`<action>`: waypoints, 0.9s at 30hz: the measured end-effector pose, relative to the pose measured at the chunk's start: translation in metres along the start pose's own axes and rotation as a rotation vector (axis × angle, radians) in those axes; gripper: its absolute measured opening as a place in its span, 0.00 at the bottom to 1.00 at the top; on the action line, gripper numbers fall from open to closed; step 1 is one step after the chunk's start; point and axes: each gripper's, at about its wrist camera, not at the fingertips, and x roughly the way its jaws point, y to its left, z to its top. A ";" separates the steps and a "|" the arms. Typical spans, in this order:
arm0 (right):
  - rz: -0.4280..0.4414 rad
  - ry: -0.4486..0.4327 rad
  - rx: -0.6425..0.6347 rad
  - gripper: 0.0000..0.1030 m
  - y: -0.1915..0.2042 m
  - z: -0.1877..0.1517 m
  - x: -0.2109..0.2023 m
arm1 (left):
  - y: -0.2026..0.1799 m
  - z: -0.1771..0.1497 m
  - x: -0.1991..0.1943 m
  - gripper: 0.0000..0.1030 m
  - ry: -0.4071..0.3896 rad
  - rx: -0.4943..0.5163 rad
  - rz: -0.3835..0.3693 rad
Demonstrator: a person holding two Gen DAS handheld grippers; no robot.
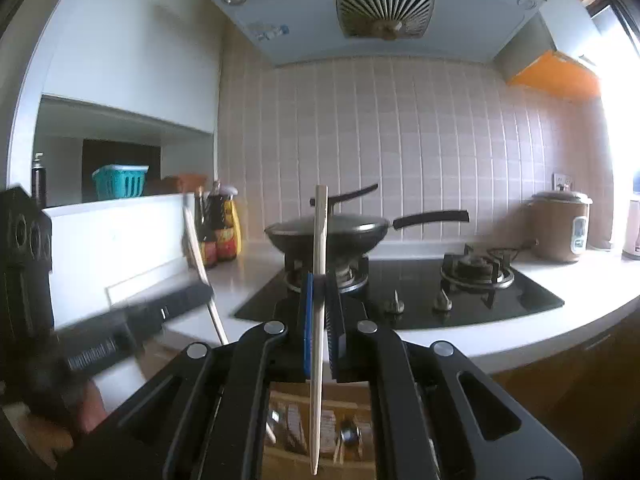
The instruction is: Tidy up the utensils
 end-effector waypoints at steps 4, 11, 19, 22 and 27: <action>0.009 -0.022 0.023 0.04 -0.005 -0.016 0.023 | 0.014 -0.018 0.012 0.03 0.015 -0.001 0.014; 0.018 0.042 0.024 0.04 -0.010 -0.054 0.054 | 0.027 -0.044 0.025 0.03 0.047 -0.024 -0.006; 0.040 0.110 -0.045 0.08 -0.001 -0.079 0.043 | 0.033 -0.055 0.020 0.08 0.066 -0.034 -0.029; 0.053 0.134 -0.039 0.34 -0.002 -0.080 0.029 | 0.038 -0.054 0.014 0.20 0.070 -0.065 -0.028; 0.049 0.147 -0.014 0.52 -0.010 -0.075 -0.011 | 0.039 -0.050 -0.014 0.26 0.061 -0.071 -0.015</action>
